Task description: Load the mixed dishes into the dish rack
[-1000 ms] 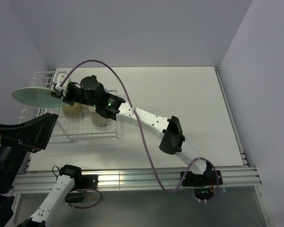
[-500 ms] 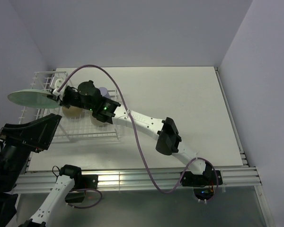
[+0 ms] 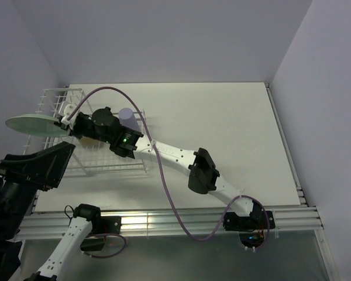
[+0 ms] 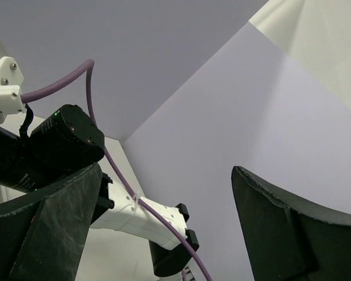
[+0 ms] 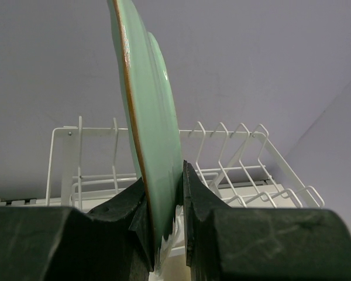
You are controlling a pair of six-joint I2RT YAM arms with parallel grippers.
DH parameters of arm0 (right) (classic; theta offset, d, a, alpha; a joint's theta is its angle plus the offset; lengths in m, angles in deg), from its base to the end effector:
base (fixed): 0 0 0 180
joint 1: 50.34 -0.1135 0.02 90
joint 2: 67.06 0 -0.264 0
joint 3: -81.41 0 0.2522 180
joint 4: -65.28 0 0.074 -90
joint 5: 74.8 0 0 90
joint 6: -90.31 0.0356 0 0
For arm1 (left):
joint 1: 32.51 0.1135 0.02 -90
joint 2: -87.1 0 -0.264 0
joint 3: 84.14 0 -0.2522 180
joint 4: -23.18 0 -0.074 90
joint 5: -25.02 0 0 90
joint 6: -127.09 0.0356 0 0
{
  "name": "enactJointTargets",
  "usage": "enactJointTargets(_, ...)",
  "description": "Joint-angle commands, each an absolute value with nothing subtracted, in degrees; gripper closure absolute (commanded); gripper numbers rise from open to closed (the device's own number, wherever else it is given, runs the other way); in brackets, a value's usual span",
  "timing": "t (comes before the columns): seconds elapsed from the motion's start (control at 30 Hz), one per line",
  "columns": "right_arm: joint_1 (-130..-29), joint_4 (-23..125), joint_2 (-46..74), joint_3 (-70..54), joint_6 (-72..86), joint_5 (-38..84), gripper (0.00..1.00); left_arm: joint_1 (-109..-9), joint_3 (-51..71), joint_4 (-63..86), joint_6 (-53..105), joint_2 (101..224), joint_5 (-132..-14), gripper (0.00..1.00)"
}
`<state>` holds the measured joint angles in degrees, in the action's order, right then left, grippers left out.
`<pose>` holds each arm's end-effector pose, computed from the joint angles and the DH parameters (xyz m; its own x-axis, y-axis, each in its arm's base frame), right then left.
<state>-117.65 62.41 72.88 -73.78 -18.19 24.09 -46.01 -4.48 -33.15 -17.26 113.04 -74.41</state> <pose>0.2156 0.5299 0.3732 0.3861 0.1108 -0.9158 -0.8934 0.2921 -0.3413 -0.0459 0.0050 0.5057 -0.1344 -0.7921 -0.5954 0.4676 0.4790 -0.7429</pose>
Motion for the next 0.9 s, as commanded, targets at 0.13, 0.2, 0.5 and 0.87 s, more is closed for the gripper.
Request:
enactJointTargets(0.13, -118.4, 74.4, 71.0, -77.6, -18.3, 21.9, 1.00, -45.7, -5.3, -32.6, -18.4, 112.2, -75.1, 0.01)
enactJointTargets(0.2, -118.4, 74.4, 71.1, -77.5, -18.4, 21.8, 1.00, -45.6, -5.2, -32.7, -18.5, 112.1, -75.0, 0.01)
enactJointTargets(0.5, -118.4, 72.9, 72.0, -78.1, -17.4, 22.1, 0.97, -45.6, -5.1, -33.2, -18.4, 112.0, -75.1, 0.01)
enactJointTargets(0.87, -118.8, 72.2, 73.1, -79.1, -16.7, 23.2, 0.62, -45.6, -5.3, -34.0, -17.4, 112.0, -75.4, 0.01)
